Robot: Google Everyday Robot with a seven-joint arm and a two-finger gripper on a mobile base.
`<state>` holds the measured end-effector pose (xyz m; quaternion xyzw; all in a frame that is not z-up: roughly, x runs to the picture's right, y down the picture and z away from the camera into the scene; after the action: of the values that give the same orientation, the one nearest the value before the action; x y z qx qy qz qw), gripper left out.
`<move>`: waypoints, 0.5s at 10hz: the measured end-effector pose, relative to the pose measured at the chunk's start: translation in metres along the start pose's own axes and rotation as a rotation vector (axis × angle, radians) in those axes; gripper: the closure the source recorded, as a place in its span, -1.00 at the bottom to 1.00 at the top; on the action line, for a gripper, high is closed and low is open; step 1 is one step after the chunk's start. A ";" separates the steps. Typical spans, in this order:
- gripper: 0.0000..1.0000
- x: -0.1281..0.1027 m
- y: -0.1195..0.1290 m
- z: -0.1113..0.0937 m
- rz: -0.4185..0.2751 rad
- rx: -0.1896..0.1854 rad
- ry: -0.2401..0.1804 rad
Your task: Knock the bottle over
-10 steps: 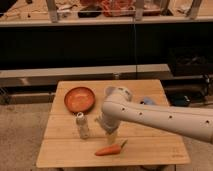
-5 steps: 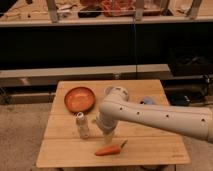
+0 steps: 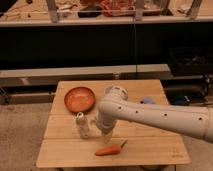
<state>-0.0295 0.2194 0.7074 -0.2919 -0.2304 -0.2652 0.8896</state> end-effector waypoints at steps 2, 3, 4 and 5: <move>0.17 0.000 -0.005 0.001 -0.010 0.000 -0.009; 0.16 -0.002 -0.008 0.002 -0.020 -0.001 -0.013; 0.26 -0.002 -0.008 0.002 -0.025 -0.001 -0.015; 0.48 -0.007 -0.010 0.004 -0.036 -0.001 -0.016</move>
<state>-0.0414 0.2173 0.7100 -0.2903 -0.2427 -0.2790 0.8826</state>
